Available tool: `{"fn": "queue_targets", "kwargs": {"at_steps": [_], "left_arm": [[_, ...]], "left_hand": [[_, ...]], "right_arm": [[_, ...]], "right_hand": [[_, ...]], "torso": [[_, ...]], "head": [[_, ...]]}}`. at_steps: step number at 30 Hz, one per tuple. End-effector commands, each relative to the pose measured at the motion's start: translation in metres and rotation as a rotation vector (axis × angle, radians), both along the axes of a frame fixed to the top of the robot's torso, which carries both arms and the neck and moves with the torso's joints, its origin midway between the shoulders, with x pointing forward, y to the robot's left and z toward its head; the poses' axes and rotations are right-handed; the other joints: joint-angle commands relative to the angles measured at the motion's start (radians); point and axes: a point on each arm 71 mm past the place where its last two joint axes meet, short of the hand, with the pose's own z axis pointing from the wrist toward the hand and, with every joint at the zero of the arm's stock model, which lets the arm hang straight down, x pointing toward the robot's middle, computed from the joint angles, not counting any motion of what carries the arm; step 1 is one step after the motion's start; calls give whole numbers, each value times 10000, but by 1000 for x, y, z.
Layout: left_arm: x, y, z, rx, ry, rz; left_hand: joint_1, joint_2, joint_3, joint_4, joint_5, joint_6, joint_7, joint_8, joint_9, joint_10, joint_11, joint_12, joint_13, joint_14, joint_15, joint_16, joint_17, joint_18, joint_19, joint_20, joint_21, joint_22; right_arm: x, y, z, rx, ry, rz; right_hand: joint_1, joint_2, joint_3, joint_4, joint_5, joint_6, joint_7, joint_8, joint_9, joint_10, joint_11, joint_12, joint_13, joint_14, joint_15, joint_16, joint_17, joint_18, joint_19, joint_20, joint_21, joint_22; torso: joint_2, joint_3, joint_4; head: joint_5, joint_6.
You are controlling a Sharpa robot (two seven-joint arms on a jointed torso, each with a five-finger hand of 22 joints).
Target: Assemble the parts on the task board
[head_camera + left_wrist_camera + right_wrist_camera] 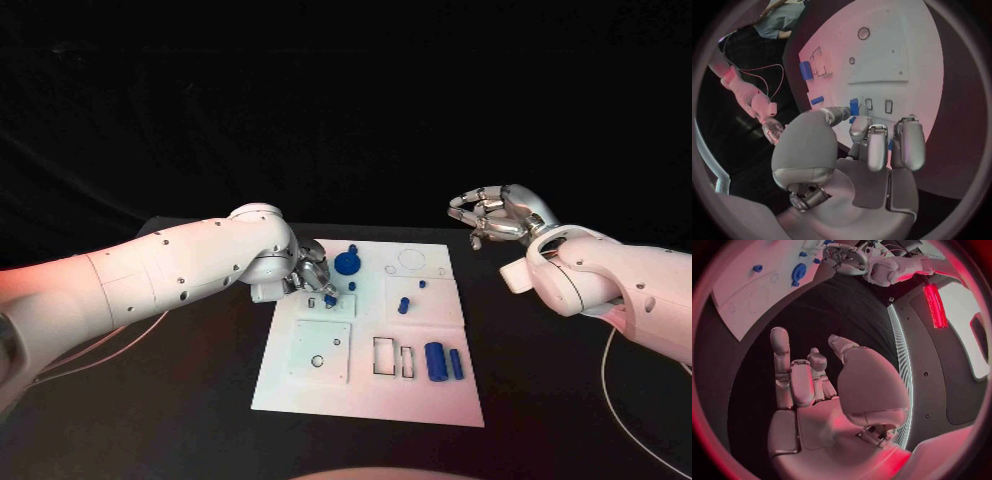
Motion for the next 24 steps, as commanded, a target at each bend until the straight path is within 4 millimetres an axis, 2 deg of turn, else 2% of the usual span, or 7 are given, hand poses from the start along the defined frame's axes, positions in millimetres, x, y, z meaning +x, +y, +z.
{"fn": "queue_targets", "kwargs": {"at_steps": [1,7,9,12,24], "left_arm": [[1,0,1,172,-1134,-28],[-3,2,-7,413,-1318,-105],[-4,2,-8,471,-1336,-103],[-4,2,-11,550,-1459,-83],[-6,-1,-14,744,-1505,-229]], "left_hand": [[1,32,1702,-1654,101,126,-119,64,40,119,-9,-5,39,842,-51,2,1795,-121,3,-66,46,23],[-110,-89,1832,-1758,442,243,-160,75,126,211,-48,4,73,847,-86,11,1808,-130,32,-99,68,74],[-166,-143,1858,-1791,693,290,-172,73,161,236,-62,-3,74,848,-100,14,1812,-131,37,-112,70,80],[-211,-169,1868,-1813,882,322,-183,67,193,251,-74,-13,72,847,-112,12,1807,-130,37,-122,67,76],[-261,-225,1880,-1863,1132,390,-208,71,243,303,-97,9,122,852,-131,22,1824,-137,57,-138,83,117]], "right_arm": [[-1,0,0,-18,-27,113],[-2,0,-1,-13,-32,112],[-2,0,-1,-10,-33,115],[-2,0,-1,-8,-37,115],[-2,0,-2,-5,-55,104]], "right_hand": [[-36,28,16,49,64,-57,-10,43,16,-15,-1,39,-14,-66,13,-67,-9,150,-57,25,-69,-15],[-36,28,16,49,64,-57,-10,43,16,-15,-1,39,-14,-66,13,-67,-9,150,-57,25,-69,-15],[-36,28,16,49,64,-57,-10,43,16,-15,-1,39,-14,-66,13,-67,-9,150,-57,25,-69,-15],[-36,28,16,49,64,-57,-10,43,16,-15,-1,39,-14,-66,13,-67,-9,150,-57,25,-69,-15],[-56,29,1,80,67,-71,-12,68,19,-13,-1,46,-21,-62,14,-63,9,150,-58,27,-86,-21]], "torso": [[-15,-9,2],[-1,-7,-31],[5,-12,-40],[13,-10,-44],[30,-5,-48]], "head": [[2,-20],[42,-9],[53,-2],[58,14],[45,14]]}}
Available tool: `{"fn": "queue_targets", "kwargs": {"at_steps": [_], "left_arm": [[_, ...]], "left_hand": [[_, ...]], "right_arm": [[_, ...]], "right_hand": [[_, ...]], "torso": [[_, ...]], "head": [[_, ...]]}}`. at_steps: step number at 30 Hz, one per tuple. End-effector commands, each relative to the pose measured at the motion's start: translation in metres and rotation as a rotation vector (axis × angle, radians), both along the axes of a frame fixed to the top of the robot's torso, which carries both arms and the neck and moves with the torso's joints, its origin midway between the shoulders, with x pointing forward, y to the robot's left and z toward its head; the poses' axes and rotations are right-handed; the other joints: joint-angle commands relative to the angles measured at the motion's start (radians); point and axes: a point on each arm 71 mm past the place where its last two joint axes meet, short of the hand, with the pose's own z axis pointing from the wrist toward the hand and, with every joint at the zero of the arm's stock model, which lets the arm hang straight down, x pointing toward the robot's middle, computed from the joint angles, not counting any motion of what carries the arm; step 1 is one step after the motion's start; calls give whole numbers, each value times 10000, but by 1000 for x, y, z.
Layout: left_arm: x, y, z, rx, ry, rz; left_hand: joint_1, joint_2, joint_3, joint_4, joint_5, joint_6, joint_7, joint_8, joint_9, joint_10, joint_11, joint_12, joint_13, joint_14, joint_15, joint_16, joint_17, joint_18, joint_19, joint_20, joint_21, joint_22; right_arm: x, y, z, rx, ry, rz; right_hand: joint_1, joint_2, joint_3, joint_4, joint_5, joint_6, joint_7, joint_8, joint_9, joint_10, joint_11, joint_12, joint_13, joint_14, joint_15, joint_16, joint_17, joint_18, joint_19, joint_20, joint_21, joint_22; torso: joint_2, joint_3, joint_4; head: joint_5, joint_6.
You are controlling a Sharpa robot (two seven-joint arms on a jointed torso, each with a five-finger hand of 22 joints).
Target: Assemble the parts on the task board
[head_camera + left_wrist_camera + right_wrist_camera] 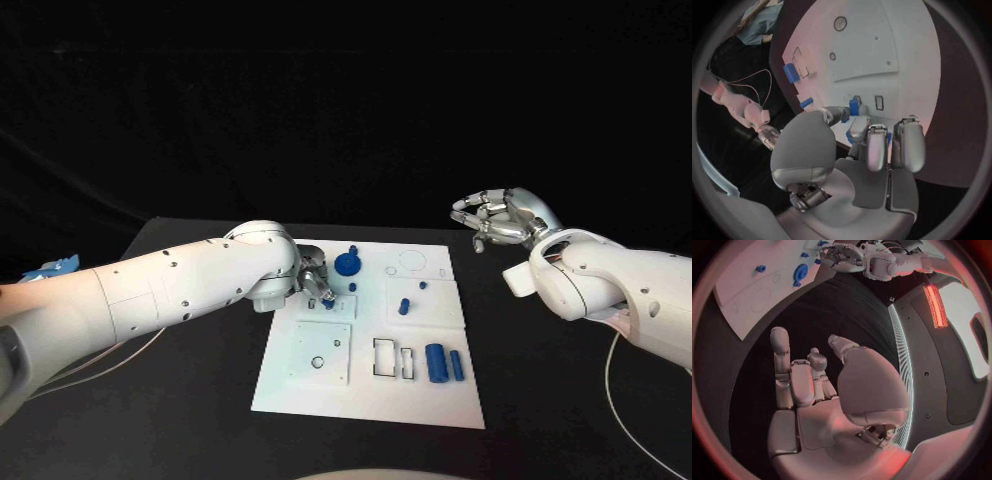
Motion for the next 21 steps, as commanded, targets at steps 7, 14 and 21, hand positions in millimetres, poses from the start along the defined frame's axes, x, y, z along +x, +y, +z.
{"fn": "queue_targets", "kwargs": {"at_steps": [7,14,21], "left_arm": [[0,-3,0,192,-89,-198],[-2,-3,-1,373,142,-327],[-3,-2,-2,475,263,-387]], "left_hand": [[-87,-56,1884,-1873,117,325,-212,12,78,80,-11,19,37,852,-65,21,1822,-138,-17,-66,44,6],[-97,-79,1891,-1894,188,350,-221,16,95,103,-18,40,78,855,-72,26,1832,-139,-13,-72,47,15],[-111,-117,1902,-1929,304,390,-233,19,122,85,-30,-1,25,857,-83,31,1842,-138,-14,-80,44,10]], "right_arm": [[0,2,0,-8,-74,122],[0,2,0,-8,-66,128],[0,2,0,-9,-65,129]], "right_hand": [[-56,29,0,81,67,-71,-12,69,11,-13,-1,46,-10,-62,14,-63,9,150,-58,26,-32,-7],[-56,29,0,81,67,-71,-12,69,11,-13,-1,46,-10,-62,14,-63,9,150,-58,26,-32,-7],[-60,24,-11,95,59,-78,-14,89,14,-25,-2,41,-29,-66,13,-73,-7,150,-56,27,-43,-11]], "torso": [[4,2,4],[-4,-12,15],[-3,-8,10]], "head": [[-8,-40],[-14,-68],[-5,-76]]}}
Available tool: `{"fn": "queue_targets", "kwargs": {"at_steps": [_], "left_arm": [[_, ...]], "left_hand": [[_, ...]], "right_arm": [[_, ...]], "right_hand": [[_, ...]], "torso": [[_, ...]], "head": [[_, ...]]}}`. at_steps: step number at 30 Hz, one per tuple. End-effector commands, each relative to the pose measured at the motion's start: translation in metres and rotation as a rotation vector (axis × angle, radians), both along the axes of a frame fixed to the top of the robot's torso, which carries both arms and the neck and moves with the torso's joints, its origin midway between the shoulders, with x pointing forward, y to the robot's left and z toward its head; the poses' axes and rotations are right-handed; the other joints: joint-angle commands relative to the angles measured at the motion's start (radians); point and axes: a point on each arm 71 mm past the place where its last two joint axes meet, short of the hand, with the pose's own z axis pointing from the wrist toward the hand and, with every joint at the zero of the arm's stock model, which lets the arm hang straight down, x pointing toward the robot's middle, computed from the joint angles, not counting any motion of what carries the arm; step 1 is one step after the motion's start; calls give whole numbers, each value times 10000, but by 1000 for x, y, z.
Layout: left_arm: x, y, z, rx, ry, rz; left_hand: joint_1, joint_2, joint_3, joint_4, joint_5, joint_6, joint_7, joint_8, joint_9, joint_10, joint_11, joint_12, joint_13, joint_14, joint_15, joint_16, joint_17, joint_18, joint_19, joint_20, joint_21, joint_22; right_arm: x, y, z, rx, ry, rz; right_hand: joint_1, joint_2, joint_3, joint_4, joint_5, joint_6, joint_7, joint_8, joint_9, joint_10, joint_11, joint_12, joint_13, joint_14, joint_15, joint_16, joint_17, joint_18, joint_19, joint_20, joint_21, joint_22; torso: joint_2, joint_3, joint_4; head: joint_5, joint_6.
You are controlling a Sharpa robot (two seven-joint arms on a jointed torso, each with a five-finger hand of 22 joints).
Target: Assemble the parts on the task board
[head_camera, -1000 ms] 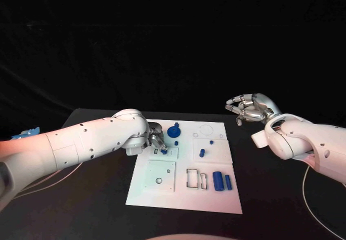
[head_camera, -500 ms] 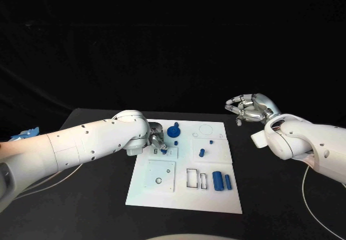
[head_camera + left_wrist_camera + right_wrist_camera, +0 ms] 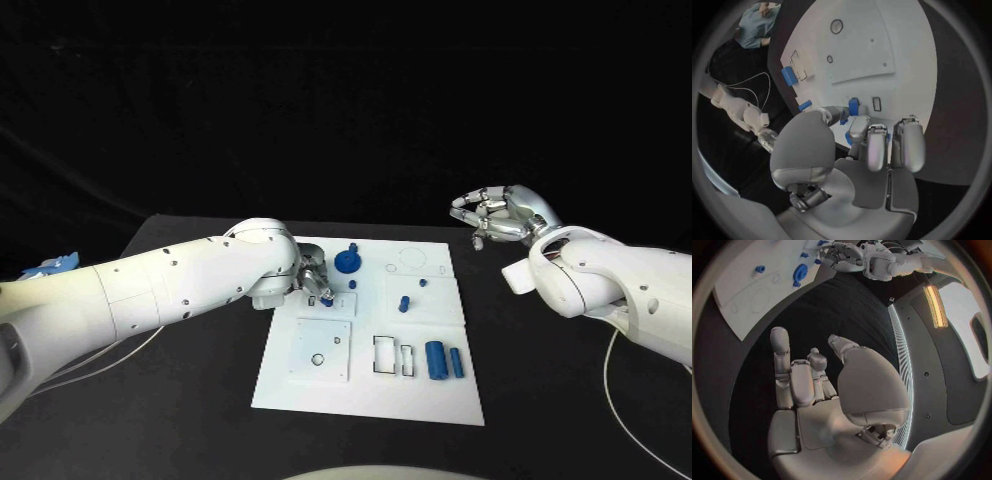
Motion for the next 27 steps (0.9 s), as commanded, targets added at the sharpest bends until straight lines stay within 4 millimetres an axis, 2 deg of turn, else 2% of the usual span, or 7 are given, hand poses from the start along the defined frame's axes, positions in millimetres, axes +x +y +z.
{"fn": "queue_targets", "kwargs": {"at_steps": [1,3,7,17,27], "left_arm": [[-2,-2,-1,211,224,-213],[-2,-2,-1,214,221,-206],[-2,-2,-1,219,220,-204],[-1,-2,-2,279,292,-196],[-1,-4,-5,403,668,-194]], "left_hand": [[-7,-14,1904,-1932,73,291,-240,20,5,74,-22,-6,-24,858,-84,32,1845,-137,-14,-81,44,6],[-7,-14,1904,-1932,73,291,-240,20,5,74,-22,-6,-24,858,-84,32,1845,-137,-14,-81,44,6],[-10,-18,1906,-1935,93,297,-241,20,9,74,-24,-11,-30,857,-86,31,1842,-136,-15,-82,43,2],[-17,-21,1909,-1936,121,308,-244,21,16,79,-26,-11,-27,856,-88,29,1838,-138,-11,-84,47,13],[-210,39,1820,-1797,173,394,-291,27,91,69,-57,-146,-227,861,-109,39,1855,-147,9,-99,62,59]], "right_arm": [[0,2,0,-11,-64,124],[0,2,0,-9,-65,129],[0,2,0,-10,-66,125],[0,1,0,-11,-62,121],[0,1,0,-13,-70,110]], "right_hand": [[-60,24,5,79,59,-79,-14,44,16,-25,-2,41,-16,-66,13,-46,-7,151,-57,27,-44,-12],[-60,24,5,79,59,-79,-14,44,16,-25,-2,41,-16,-66,13,-46,-7,151,-57,27,-44,-12],[-60,24,5,79,59,-79,-14,44,16,-25,-2,41,-16,-66,13,-46,-7,151,-57,27,-44,-12],[-60,24,5,79,59,-79,-14,44,16,-25,-2,41,-16,-66,13,-46,-7,151,-57,27,-44,-12],[-60,24,5,79,59,-79,-14,44,16,-25,-2,41,-16,-66,13,-46,-7,151,-57,27,-44,-12]], "torso": [[-3,3,-5],[-5,4,-6],[-2,1,-4],[3,18,-7],[5,22,-4]], "head": [[5,-14],[-1,-40],[-21,-18],[-14,-35],[-15,-57]]}}
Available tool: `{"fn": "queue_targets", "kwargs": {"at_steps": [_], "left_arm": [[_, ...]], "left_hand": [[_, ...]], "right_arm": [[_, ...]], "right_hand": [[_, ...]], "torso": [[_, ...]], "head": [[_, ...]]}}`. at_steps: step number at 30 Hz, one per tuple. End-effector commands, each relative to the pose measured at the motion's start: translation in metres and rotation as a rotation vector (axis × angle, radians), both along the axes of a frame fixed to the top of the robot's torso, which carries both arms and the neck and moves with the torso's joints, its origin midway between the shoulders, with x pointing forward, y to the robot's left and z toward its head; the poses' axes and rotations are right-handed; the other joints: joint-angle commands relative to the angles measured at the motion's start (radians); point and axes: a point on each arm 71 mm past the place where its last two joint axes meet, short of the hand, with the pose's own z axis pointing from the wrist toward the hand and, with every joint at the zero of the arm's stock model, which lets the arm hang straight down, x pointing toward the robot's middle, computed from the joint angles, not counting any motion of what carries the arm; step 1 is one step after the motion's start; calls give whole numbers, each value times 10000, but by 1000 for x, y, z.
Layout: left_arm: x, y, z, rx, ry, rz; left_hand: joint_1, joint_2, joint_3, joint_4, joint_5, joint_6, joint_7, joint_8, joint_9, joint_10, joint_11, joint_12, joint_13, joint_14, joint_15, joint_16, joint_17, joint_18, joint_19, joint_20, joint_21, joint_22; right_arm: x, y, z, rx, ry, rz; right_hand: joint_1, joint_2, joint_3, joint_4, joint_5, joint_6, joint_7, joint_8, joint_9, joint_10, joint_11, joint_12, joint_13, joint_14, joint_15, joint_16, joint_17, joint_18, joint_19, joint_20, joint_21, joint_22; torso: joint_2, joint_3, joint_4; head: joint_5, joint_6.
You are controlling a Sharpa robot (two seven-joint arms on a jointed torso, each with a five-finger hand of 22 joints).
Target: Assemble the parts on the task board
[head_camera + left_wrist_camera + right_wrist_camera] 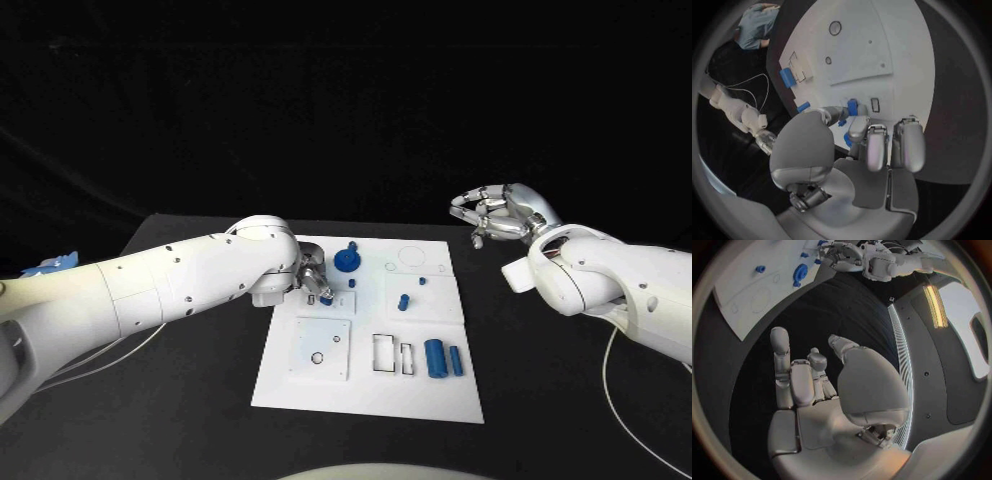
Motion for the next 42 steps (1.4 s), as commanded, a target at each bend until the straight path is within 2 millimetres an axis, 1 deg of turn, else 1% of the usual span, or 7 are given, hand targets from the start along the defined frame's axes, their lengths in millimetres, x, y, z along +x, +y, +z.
{"fn": "queue_targets", "kwargs": {"at_steps": [1,14,19,28,33,39,42], "left_arm": [[-3,-3,-4,161,489,-167],[0,-7,-5,181,546,-132],[1,-8,-6,182,563,-149],[0,-11,-6,186,648,-228],[1,-11,-6,183,678,-228],[1,-11,-7,197,709,-223],[1,-11,-7,208,716,-207]], "left_hand": [[-61,112,1802,-1784,61,287,-217,61,40,34,-27,-102,-92,825,-76,42,1855,-152,13,-100,67,31],[-261,262,1468,-1625,-4,396,-328,85,220,118,-116,-226,-257,839,-149,70,1912,-167,55,-163,96,117],[-299,287,1400,-1589,-25,405,-343,79,256,142,-128,-221,-241,841,-161,73,1917,-174,69,-174,108,149],[-480,203,928,-1454,-94,408,-411,0,386,171,-176,-255,-263,839,-204,72,1913,-175,76,-218,99,154],[-638,153,524,-1258,-132,471,-460,-99,446,182,-213,-245,-234,839,-235,75,1918,-178,83,-247,94,164],[-898,139,-396,-753,-251,674,-498,-343,516,172,-242,-242,-215,842,-262,83,1933,-190,110,-279,99,214],[-923,152,-592,-648,-261,713,-496,-395,532,166,-241,-251,-223,844,-265,87,1941,-189,114,-286,97,218]], "right_arm": [[0,1,0,-13,-72,112],[0,1,0,-8,-83,123],[-1,1,0,-7,-81,126],[-1,1,0,-9,-72,122],[-1,1,-1,-6,-75,128],[-1,0,-1,-5,-84,127],[-1,0,-1,-6,-88,124]], "right_hand": [[-60,24,18,66,59,-79,-14,13,10,-25,-2,41,-9,-66,13,-33,-7,151,-57,26,-44,-13],[-52,22,8,81,57,-96,-17,43,14,-54,-5,26,-46,-76,11,-51,-32,159,-75,26,-103,-53],[-52,22,8,81,57,-96,-17,43,14,-54,-5,26,-46,-76,11,-51,-32,159,-75,26,-103,-53],[-52,22,8,81,57,-96,-17,43,14,-54,-5,26,-46,-76,11,-51,-32,159,-75,26,-103,-53],[-52,25,2,95,56,-106,-17,62,15,-51,-5,33,-46,-78,11,-56,-32,160,-75,26,-120,-61],[-55,25,-2,101,55,-110,-17,68,16,-62,-5,25,-60,-76,11,-53,-23,161,-76,26,-128,-67],[-57,25,-3,104,55,-111,-17,69,16,-63,-5,25,-61,-76,11,-54,-25,162,-78,26,-133,-70]], "torso": [[10,1,7],[3,1,5],[6,-9,7],[-3,-9,11],[-3,-12,13],[1,-8,8],[4,-6,5]], "head": [[-5,-11],[-38,-14],[-68,-58],[-88,-73],[-104,-43],[-108,-57],[-108,-59]]}}
